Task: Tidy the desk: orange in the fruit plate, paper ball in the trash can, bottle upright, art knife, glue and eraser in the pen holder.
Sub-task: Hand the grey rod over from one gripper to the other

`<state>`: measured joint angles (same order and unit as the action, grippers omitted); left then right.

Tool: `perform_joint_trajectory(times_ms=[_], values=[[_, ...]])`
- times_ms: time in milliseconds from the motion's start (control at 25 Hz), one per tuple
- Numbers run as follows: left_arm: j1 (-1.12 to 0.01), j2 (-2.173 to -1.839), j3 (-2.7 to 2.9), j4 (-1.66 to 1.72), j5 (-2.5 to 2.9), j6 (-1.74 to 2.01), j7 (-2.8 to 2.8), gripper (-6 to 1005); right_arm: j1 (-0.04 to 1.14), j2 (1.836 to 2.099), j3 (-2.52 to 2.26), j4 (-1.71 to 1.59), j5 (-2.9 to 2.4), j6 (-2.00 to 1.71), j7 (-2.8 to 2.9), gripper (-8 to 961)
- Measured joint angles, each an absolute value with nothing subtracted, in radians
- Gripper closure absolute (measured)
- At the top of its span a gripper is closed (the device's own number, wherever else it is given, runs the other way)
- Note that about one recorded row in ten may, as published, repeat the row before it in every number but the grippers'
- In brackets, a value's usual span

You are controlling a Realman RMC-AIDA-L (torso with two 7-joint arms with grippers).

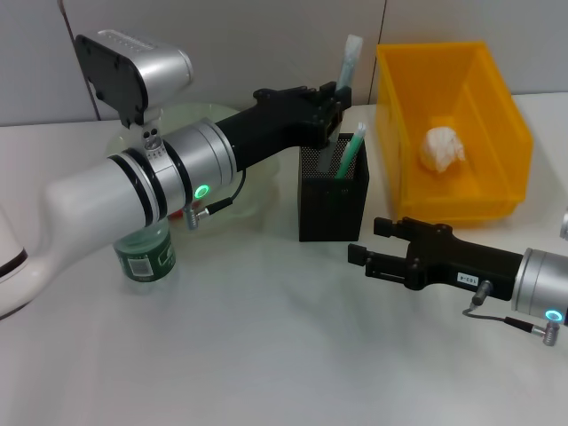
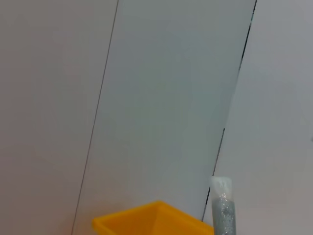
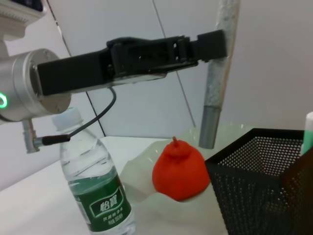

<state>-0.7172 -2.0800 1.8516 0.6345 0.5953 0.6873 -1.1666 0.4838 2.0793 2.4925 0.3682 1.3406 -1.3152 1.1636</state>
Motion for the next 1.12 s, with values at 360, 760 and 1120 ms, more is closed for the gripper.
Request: perform_joint_trajectory(times_ms=[360,760,1120], values=[[-0.727,-2.08,1.843,0.635,0.593,0.683,-1.152,858,0.497,2.082,2.479,0.367,1.344,-1.314,1.163,189],[-0.728,-2.08,1.841,0.625,0.593,0.682,-1.149,858,0.514,2.084,2.479,0.354,1.344,-1.314,1.163,189],[-0.702,-2.08,1.835,0.628,0.5,0.784,-1.06,858,0.51,2.084,2.484,0.347,1.349,-1.313,1.159,190]])
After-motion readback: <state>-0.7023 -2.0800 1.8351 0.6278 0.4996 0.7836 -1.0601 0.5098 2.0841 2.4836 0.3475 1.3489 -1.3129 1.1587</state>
